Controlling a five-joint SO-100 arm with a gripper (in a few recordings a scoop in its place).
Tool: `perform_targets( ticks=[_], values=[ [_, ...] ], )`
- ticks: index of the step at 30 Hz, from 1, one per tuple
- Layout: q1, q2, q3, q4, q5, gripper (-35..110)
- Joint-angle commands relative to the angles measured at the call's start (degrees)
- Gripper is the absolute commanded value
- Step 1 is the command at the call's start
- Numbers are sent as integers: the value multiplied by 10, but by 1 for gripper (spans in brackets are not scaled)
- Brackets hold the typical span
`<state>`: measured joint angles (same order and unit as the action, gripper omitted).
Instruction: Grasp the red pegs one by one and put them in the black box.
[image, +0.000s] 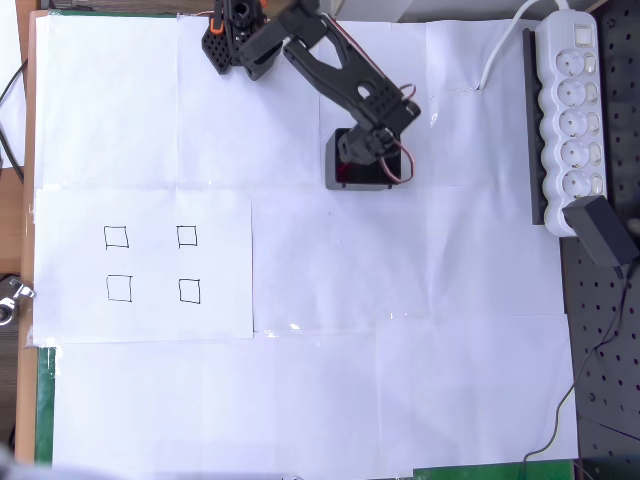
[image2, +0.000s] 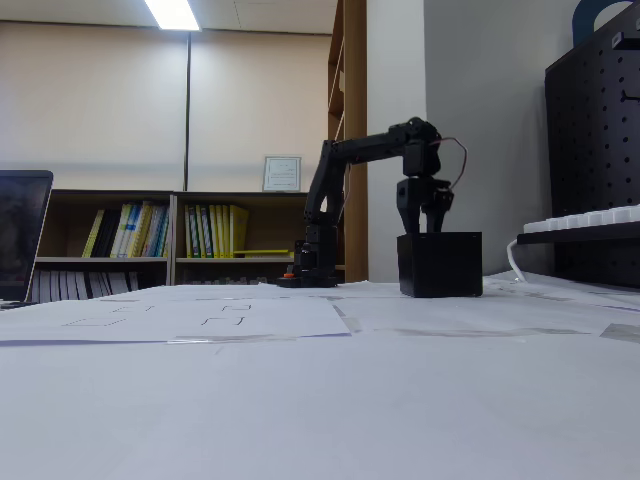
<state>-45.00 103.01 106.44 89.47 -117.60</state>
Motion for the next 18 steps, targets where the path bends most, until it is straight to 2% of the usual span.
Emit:
perform_targets(
  ticks=[1,6,12,15,18],
  values=[
    [-12,-11,46,12,-14,17],
    [-4,-44,150,69,-19,19],
    [61,-214,294,138,4,20],
    [156,-314,218,113,67,20],
    [280,-415,59,49,126,19]
  ],
)
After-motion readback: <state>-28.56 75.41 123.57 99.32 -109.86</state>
